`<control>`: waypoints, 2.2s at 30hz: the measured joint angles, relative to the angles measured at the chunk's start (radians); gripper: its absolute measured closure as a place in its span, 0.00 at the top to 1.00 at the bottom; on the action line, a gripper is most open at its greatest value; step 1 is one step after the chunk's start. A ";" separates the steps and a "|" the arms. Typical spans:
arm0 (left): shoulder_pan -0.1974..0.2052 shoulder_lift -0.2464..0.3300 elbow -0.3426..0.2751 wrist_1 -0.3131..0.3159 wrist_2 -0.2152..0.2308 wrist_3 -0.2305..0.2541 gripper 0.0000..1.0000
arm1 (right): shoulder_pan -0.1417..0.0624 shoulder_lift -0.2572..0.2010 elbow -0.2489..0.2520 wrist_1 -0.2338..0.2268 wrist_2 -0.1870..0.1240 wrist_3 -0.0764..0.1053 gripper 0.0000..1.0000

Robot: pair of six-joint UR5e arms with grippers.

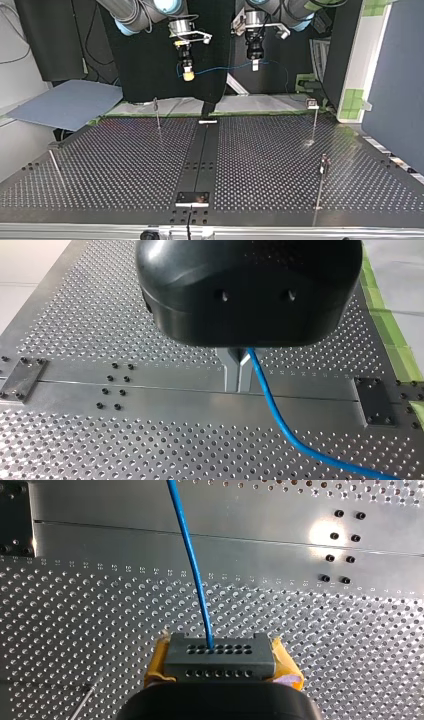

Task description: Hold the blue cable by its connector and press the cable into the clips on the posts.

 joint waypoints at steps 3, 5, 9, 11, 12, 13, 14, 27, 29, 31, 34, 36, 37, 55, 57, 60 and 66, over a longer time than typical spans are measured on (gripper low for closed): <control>0.000 0.000 0.000 0.000 0.000 0.000 0.00 | 0.000 0.000 0.000 0.000 0.000 0.000 0.00; 0.000 0.000 0.000 0.000 0.000 0.000 0.00 | 0.000 0.000 0.000 0.000 0.000 0.000 0.00; -0.001 0.000 0.000 -0.001 0.000 0.000 0.00 | 0.002 0.002 -0.001 0.002 0.000 -0.002 0.00; -0.001 0.000 0.000 -0.001 0.000 0.000 0.00 | 0.004 0.008 -0.003 0.008 0.000 -0.007 0.00; -0.001 0.000 0.000 -0.001 0.000 0.000 0.00 | 0.006 0.014 -0.005 0.014 0.000 -0.009 0.00; -0.001 0.000 0.000 -0.001 0.000 0.000 0.00 | 0.006 0.019 -0.005 0.019 0.000 -0.011 0.00; -0.001 0.000 0.000 -0.001 0.000 0.000 0.00 | 0.007 0.025 -0.005 0.024 0.000 -0.012 0.00; -0.002 0.000 0.000 -0.002 0.000 0.000 0.00 | 0.008 0.116 -0.006 0.037 0.000 -0.014 0.00; -0.002 0.000 0.000 -0.002 0.000 0.000 0.00 | 0.008 0.117 -0.006 0.037 0.000 -0.014 0.00; -0.002 0.000 0.000 -0.002 0.000 0.000 0.00 | 0.008 0.118 -0.006 0.037 0.000 -0.014 0.00; -0.007 -0.006 -0.007 -0.009 -0.008 0.007 0.00 | 0.006 0.121 -0.009 0.040 0.003 -0.011 0.00; -0.012 -0.010 -0.014 -0.024 -0.020 0.015 0.00 | 0.003 0.133 -0.021 0.051 0.011 0.001 0.00; -0.013 -0.011 -0.016 -0.030 -0.024 0.018 0.00 | 0.002 0.139 -0.027 0.058 0.013 0.007 0.00; -0.015 -0.014 -0.020 -0.051 -0.035 0.023 0.00 | 0.000 0.208 -0.086 0.095 0.020 0.031 0.00; -0.015 -0.014 -0.020 -0.051 -0.035 0.023 0.00 | 0.000 0.208 -0.086 0.095 0.020 0.031 0.00; -0.015 -0.015 -0.015 -0.046 -0.039 0.027 0.00 | -0.001 0.207 -0.085 0.097 0.019 0.032 0.00; -0.019 0.018 0.025 -0.065 -0.058 0.038 0.00 | 0.008 0.174 -0.091 0.130 0.008 0.065 0.00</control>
